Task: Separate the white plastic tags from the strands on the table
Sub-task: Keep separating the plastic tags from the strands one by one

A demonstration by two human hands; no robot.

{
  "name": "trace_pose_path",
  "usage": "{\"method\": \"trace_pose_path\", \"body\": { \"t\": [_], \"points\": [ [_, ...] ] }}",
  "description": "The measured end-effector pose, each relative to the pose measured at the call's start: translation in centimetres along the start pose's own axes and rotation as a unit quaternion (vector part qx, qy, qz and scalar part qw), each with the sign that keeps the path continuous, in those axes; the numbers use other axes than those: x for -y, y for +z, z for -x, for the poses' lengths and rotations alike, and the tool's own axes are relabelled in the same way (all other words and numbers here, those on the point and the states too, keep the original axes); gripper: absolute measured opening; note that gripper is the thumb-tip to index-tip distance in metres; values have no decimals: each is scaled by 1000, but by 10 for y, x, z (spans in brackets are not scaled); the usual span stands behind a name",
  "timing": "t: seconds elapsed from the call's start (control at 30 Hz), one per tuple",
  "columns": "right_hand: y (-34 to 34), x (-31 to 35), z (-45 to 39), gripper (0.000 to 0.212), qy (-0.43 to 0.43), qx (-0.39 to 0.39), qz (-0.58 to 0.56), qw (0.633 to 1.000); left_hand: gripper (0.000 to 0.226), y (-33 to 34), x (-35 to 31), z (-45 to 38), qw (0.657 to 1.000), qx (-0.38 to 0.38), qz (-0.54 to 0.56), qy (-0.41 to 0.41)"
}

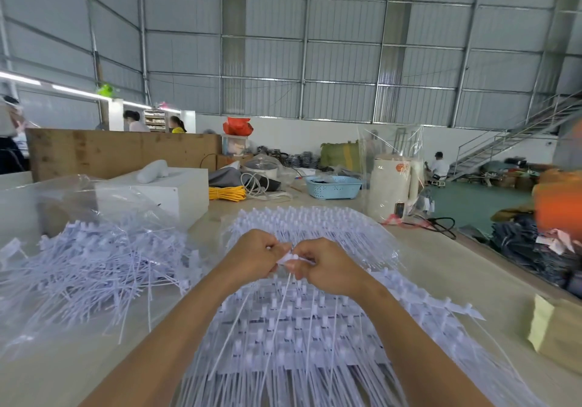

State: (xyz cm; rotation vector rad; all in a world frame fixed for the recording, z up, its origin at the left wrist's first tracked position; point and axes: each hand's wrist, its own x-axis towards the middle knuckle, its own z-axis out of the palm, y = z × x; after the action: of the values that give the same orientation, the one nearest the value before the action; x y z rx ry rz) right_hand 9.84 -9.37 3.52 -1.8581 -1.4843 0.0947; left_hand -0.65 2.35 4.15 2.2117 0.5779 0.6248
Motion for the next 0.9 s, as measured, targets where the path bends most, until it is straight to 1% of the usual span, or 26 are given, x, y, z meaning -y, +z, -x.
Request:
{"method": "trace_pose_path", "body": {
  "t": [0.1,0.2,0.3,0.37,0.47,0.57,0.7,0.77,0.83,0.9],
  "points": [
    [3,-2,-1,25,-10,-12,-10,1000,42,3,1,-1,1000,-14,-10,-22],
    [4,-4,-1,25,-15,-7,-11,1000,41,5,1,-2,999,-15,-24,-40],
    [5,-6,-1,25,-16,-2,-10,1000,41,5,0,-2,998,-6,-45,-54],
    [6,-6,-1,22,-14,-3,-13,1000,40,4,0,-1,997,7,-42,-72],
    [8,-6,-1,19,-15,-1,-7,1000,33,2,-1,0,994,24,-16,-101],
    [9,-7,-1,19,-16,-2,8,1000,29,3,0,-1,993,27,24,-110],
    [5,-6,-2,22,-13,-15,-4,1000,30,5,1,-2,981,13,152,-123],
    [2,-6,-2,21,-3,-20,-20,1000,31,4,1,-1,972,34,195,-128],
    [1,-6,-1,25,13,-3,-27,1000,32,3,1,1,974,50,190,-114],
    [3,-6,0,29,26,29,-24,999,38,5,2,1,984,34,151,-87]
  ]
}}
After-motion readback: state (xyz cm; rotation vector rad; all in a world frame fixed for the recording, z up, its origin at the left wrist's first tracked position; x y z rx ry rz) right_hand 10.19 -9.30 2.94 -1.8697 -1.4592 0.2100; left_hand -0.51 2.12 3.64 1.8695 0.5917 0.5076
